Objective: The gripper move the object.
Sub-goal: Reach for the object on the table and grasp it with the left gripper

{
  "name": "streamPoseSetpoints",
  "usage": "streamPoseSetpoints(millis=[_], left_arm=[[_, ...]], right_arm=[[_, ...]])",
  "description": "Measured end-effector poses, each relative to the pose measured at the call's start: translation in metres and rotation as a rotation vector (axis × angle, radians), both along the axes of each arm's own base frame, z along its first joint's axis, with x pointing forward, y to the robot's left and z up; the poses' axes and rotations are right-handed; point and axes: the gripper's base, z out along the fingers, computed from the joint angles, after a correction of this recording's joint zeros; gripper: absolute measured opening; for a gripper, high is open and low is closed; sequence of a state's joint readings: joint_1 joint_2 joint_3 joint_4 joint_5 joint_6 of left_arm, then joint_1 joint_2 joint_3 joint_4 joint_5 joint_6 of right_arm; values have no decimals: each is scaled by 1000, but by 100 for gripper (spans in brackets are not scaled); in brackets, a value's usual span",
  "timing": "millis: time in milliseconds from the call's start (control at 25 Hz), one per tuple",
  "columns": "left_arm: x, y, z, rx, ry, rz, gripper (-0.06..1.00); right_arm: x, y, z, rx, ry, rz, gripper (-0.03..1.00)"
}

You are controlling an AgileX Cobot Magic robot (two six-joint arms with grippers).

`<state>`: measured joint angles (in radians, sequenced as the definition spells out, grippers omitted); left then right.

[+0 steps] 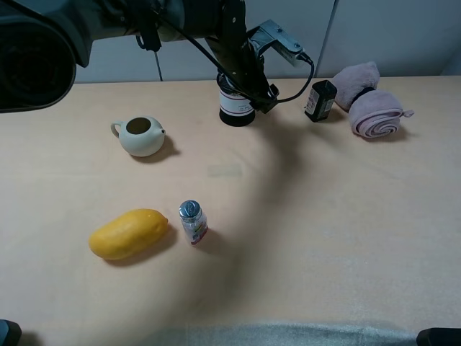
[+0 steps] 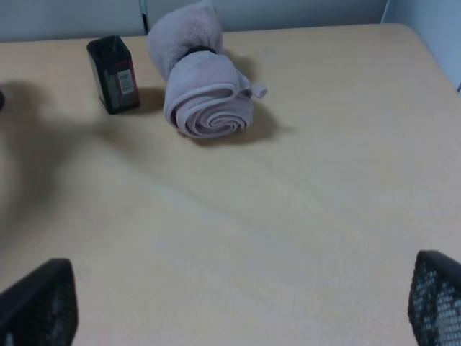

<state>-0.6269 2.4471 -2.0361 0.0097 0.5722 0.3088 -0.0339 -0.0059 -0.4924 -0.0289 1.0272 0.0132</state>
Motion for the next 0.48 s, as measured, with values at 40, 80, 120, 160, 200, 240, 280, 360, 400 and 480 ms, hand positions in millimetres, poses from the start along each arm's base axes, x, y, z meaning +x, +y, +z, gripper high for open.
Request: streamPoseSetpoints(millis=[40, 80, 120, 160, 200, 240, 280, 360, 400, 480], left_arm=[[0, 0, 0, -1, -1, 0, 79], [1, 1, 0, -2, 0, 5, 79], [2, 2, 0, -4, 2, 12, 79], [3, 4, 0, -6, 3, 20, 79], [3, 4, 0, -8, 5, 25, 79], [4, 5, 0, -8, 5, 27, 79], [4, 5, 0, -9, 6, 29, 79], [4, 5, 0, -9, 6, 30, 79], [4, 5, 0, -9, 6, 30, 79], [4, 5, 0, -9, 6, 30, 79]], right_arm=[[0, 0, 0, 0, 0, 0, 69], [0, 0, 0, 0, 0, 0, 69], [0, 0, 0, 0, 0, 0, 69], [0, 0, 0, 0, 0, 0, 69], [0, 0, 0, 0, 0, 0, 69], [0, 0, 0, 0, 0, 0, 69], [0, 0, 0, 0, 0, 0, 69], [0, 0, 0, 0, 0, 0, 69], [0, 0, 0, 0, 0, 0, 69], [0, 0, 0, 0, 0, 0, 69]])
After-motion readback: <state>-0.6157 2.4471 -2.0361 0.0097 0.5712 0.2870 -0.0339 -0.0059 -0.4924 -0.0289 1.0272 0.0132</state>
